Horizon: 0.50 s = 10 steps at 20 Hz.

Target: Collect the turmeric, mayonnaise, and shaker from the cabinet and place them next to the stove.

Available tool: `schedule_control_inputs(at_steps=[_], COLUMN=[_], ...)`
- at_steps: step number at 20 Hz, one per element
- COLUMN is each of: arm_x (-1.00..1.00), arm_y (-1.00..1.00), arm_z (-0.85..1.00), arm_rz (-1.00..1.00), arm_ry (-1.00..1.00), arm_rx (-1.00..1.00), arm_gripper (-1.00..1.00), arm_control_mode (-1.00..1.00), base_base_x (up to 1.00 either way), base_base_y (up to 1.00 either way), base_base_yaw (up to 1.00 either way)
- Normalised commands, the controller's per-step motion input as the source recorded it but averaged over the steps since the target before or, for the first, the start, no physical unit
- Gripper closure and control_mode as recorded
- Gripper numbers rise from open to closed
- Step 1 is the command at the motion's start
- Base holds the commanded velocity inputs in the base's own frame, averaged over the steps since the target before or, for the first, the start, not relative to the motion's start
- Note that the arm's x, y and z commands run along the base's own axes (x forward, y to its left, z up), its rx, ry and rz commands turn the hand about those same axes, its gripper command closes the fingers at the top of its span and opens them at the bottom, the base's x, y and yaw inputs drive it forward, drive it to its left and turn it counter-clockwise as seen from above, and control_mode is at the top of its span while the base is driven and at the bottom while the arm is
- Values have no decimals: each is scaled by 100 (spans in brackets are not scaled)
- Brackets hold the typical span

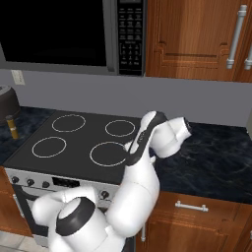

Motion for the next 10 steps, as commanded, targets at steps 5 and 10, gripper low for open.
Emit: schedule_control_inputs(at_steps=[5,10], arm_x=[-60,-93], arm_y=[98,77], arm_z=[0,0], arm_rz=[-2,-8], arm_ry=[4,0], arm_rx=[-4,0], arm_gripper=[-100,-100], arm_control_mode=[-100,-100], base_base_x=[0,0], base_base_y=[0,0], base_base_yaw=[0,0])
